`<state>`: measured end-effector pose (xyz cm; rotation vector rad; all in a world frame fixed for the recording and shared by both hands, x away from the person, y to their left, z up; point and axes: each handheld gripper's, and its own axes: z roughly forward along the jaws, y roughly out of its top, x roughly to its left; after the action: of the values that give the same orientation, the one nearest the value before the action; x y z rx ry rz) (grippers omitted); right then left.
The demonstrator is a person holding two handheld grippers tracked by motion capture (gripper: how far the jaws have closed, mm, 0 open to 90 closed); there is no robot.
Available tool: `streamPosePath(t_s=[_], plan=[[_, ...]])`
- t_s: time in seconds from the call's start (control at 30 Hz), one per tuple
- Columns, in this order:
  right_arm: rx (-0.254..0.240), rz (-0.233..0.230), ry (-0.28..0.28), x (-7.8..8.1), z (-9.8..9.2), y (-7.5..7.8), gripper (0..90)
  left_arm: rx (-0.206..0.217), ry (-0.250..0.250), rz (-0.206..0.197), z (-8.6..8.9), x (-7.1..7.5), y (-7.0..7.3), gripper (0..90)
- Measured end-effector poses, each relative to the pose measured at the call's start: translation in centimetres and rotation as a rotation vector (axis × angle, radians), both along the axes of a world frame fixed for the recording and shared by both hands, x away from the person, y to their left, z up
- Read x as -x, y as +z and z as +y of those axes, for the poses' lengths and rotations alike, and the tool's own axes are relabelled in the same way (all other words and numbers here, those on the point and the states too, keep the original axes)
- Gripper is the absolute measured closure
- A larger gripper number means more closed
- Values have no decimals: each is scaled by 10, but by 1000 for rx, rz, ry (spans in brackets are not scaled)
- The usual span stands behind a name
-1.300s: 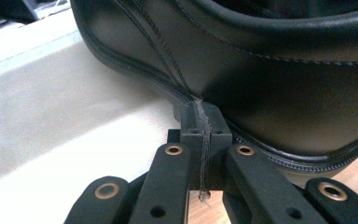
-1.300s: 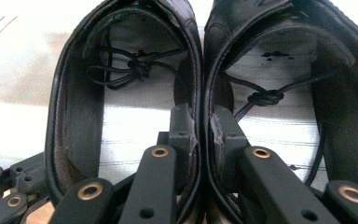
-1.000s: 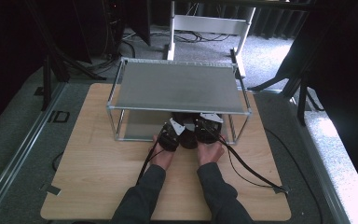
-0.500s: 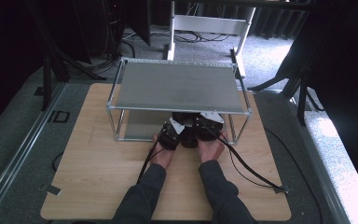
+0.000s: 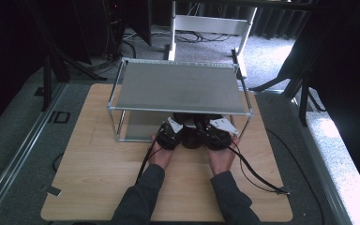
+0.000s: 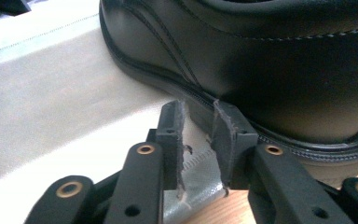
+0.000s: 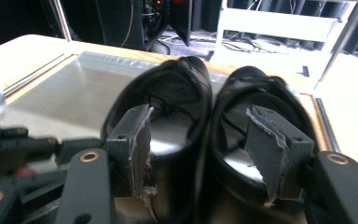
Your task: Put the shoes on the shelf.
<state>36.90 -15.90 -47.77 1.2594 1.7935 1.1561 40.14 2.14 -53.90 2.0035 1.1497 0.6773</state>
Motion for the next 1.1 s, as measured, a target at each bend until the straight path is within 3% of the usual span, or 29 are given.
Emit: streamPosePath(t_s=[0.13, 0.3, 0.43, 0.5, 0.53, 0.9, 1.1], plan=[[0, 5, 9, 16, -22, -4, 393, 8, -8, 8, 2, 2, 0, 697], [37, 99, 23, 22, -41, -26, 425, 13, -13, 16, 3, 3, -1, 693], [27, 176, 32, 16, -48, -44, 475, 16, -15, 19, 3, 3, -1, 696], [28, 187, 28, 14, -49, -48, 499, 20, -17, 21, 4, 3, -1, 698], [4, 191, 19, 14, -51, -48, 541, 25, -18, 22, 4, 2, -2, 705], [-17, 187, 40, 9, -38, -48, 573, 46, 22, 30, 15, -1, 1, 708], [-18, 211, 73, 9, -43, -50, 483, 63, 6, 41, 23, 8, 1, 672]])
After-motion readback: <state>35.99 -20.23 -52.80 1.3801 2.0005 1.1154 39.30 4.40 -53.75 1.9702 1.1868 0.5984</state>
